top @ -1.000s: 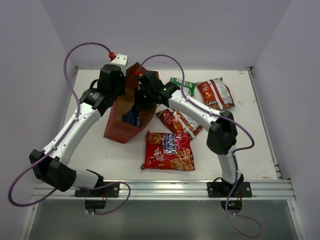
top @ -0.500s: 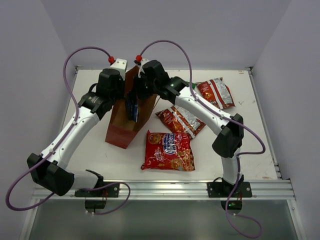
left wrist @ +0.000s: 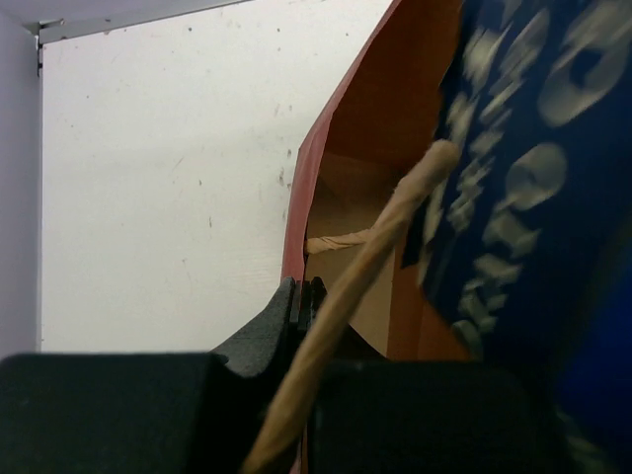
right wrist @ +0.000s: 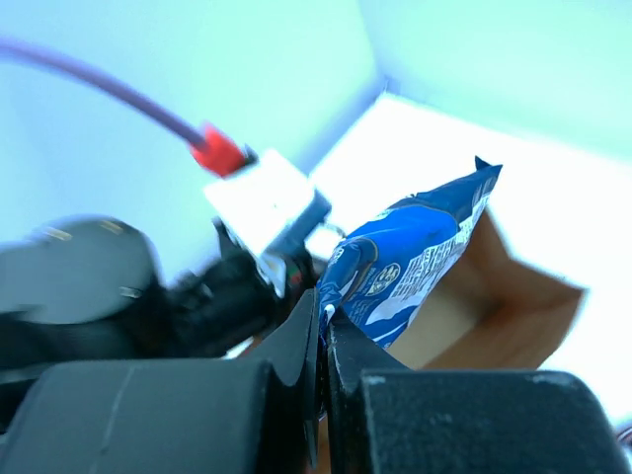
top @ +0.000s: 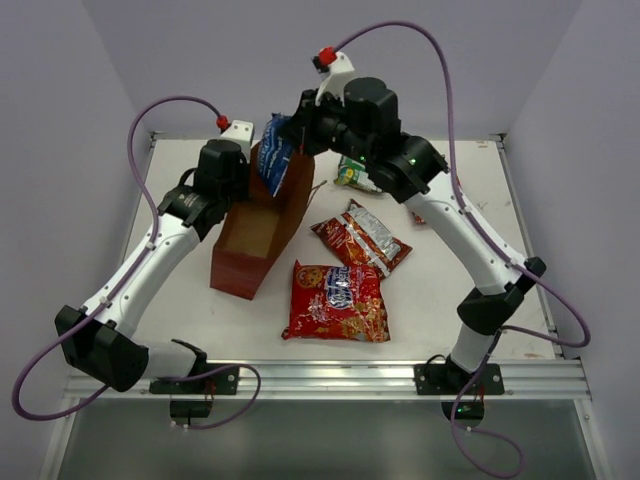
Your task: Take the snacks out of the paper bag
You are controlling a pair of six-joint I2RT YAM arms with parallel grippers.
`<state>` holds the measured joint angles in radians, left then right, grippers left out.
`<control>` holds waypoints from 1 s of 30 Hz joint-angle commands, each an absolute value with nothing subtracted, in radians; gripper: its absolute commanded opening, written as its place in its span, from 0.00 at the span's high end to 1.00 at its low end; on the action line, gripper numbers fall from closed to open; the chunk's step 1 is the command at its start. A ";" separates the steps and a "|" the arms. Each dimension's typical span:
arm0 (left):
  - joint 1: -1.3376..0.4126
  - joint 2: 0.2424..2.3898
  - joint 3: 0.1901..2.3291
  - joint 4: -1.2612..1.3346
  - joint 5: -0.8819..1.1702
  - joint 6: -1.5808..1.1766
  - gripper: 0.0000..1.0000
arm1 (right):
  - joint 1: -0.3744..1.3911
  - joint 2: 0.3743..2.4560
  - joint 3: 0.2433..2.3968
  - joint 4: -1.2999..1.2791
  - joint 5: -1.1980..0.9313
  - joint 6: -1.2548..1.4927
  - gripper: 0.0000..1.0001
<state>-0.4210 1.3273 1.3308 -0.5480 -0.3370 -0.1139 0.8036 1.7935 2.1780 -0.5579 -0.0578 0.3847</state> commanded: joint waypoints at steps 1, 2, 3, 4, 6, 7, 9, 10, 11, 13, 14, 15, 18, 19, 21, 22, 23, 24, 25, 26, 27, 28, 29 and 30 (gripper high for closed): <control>-0.417 1.308 1.325 -0.548 -0.356 -0.138 1.00 | 0.781 1.714 2.244 -0.489 -0.002 0.336 1.00; -0.417 1.310 1.324 -0.551 -0.359 -0.141 1.00 | 0.778 1.701 2.243 -0.480 0.002 0.322 1.00; -0.417 1.310 1.324 -0.552 -0.362 -0.144 1.00 | 0.770 1.677 2.240 -0.476 0.030 0.316 1.00; -0.416 1.309 1.321 -0.552 -0.364 -0.146 1.00 | 0.764 1.663 2.238 -0.469 0.040 0.314 1.00; -0.416 1.312 1.318 -0.552 -0.365 -0.147 1.00 | 0.740 1.635 2.226 -0.459 0.051 0.311 1.00; -0.416 1.313 1.315 -0.551 -0.368 -0.152 1.00 | 0.729 1.605 2.212 -0.457 0.066 0.311 1.00; -0.416 1.321 1.315 -0.549 -0.371 -0.159 1.00 | 0.686 1.573 2.189 -0.459 0.074 0.322 1.00; -0.416 1.325 1.316 -0.548 -0.373 -0.164 1.00 | 0.667 1.530 2.169 -0.459 0.087 0.330 1.00; -0.414 1.328 1.318 -0.548 -0.374 -0.167 1.00 | 0.649 1.505 2.108 -0.460 0.095 0.350 1.00; -0.414 1.341 1.327 -0.549 -0.386 -0.176 1.00 | 0.585 1.450 2.028 -0.460 0.124 0.371 1.00; -0.411 1.347 1.331 -0.549 -0.390 -0.179 1.00 | 0.565 1.389 1.935 -0.465 0.136 0.396 1.00; -0.410 1.356 1.336 -0.551 -0.393 -0.184 1.00 | 0.525 1.358 1.880 -0.463 0.146 0.408 1.00; -0.394 1.379 1.361 -0.549 -0.393 -0.196 1.00 | 0.457 1.226 1.633 -0.468 0.202 0.455 1.00; -0.391 1.384 1.379 -0.549 -0.394 -0.201 1.00 | 0.434 1.192 1.568 -0.475 0.202 0.478 1.00; -0.379 1.407 1.397 -0.546 -0.391 -0.207 1.00 | 0.367 1.090 1.358 -0.497 0.203 0.550 1.00; -0.374 1.414 1.414 -0.545 -0.390 -0.210 1.00 | 0.338 1.056 1.294 -0.503 0.193 0.577 1.00; -0.368 1.423 1.422 -0.537 -0.385 -0.213 1.00 | 0.310 1.027 1.164 -0.512 0.181 0.618 1.00; -0.358 1.440 1.439 -0.532 -0.374 -0.218 1.00 | 0.255 0.978 1.102 -0.518 0.173 0.633 1.00; -0.353 1.448 1.446 -0.528 -0.368 -0.221 1.00 | 0.227 0.956 1.048 -0.518 0.173 0.647 1.00; -0.348 1.459 1.457 -0.525 -0.362 -0.224 1.00 | 0.198 0.937 0.951 -0.520 0.169 0.678 1.00; -0.341 1.479 1.480 -0.525 -0.350 -0.232 1.00 | 0.130 0.922 0.913 -0.519 0.123 0.690 1.00; -0.336 1.488 1.489 -0.525 -0.342 -0.235 1.00 | 0.092 0.905 0.887 -0.517 0.098 0.698 1.00; -0.333 1.496 1.497 -0.519 -0.333 -0.238 1.00 | 0.059 0.907 0.862 -0.517 0.075 0.709 1.00; -0.328 1.509 1.503 -0.514 -0.328 -0.244 1.00 | 0.005 0.911 0.862 -0.517 0.055 0.707 1.00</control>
<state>-0.3462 1.4879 1.4433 -0.5591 -0.3546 -0.2081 0.0990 0.9524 0.8677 -0.5652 0.1242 0.6331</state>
